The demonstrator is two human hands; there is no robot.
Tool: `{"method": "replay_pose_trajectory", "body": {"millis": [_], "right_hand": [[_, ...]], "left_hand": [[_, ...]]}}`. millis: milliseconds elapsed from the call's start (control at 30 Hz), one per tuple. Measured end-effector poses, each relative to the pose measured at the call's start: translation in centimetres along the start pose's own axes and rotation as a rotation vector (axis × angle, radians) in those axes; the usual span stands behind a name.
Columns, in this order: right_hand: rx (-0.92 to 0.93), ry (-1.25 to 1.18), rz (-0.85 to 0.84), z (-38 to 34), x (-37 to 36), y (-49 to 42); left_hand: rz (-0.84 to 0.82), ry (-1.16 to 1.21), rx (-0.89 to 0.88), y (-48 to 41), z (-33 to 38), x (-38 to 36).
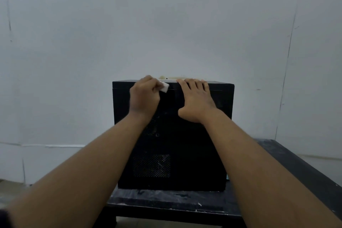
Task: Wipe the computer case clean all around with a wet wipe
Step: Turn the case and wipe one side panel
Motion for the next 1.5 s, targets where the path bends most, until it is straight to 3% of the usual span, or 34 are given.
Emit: {"method": "replay_pose_trajectory", "body": {"millis": [100,200,300,367,533,800,967,1100,1200,1500], "right_hand": [[0.018,-0.001,0.005,0.3,-0.1,-0.3],[0.039,0.010,0.023,0.4,0.1,-0.5],[0.030,0.019,-0.006,0.4,0.1,-0.5],[0.018,-0.015,0.012,0.5,0.2,-0.5],[-0.019,-0.313,0.174,1.3,0.6,-0.5],[-0.055,-0.401,0.369,1.4,0.8,-1.1],[-0.022,-0.407,0.446,1.4,0.8,-1.0],[0.059,-0.322,0.517,1.6,0.5,0.5],[-0.001,-0.196,0.661,3.1,0.7,2.1],[-0.015,-0.327,0.666,0.3,2.7,-0.4]], "left_hand": [[-0.173,0.051,-0.162,0.8,3.1,-2.6],[-0.260,0.011,-0.195,3.4,3.4,-3.1],[-0.204,-0.027,-0.154,3.9,2.5,-1.7],[-0.092,0.005,-0.030,2.9,1.4,-0.5],[-0.006,0.152,0.197,1.2,1.2,-0.7],[-0.144,0.316,0.066,2.6,2.3,-2.3],[-0.158,0.018,0.010,0.8,0.2,-0.8],[-0.458,-0.179,-0.077,0.9,-1.8,-2.2],[-0.558,-0.224,-0.135,1.7,-2.7,-2.9],[-0.512,-0.214,-0.088,1.6,-2.4,-3.3]]}}
Point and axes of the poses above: each hand's wrist, its own y-axis away from the middle knuckle, its own x-axis out of the back of the hand, z = x × y, the point moved 8 cm from there along -y, towards the middle knuckle, and after that the axes turned 9 degrees about -x, right-handed, at the moved point
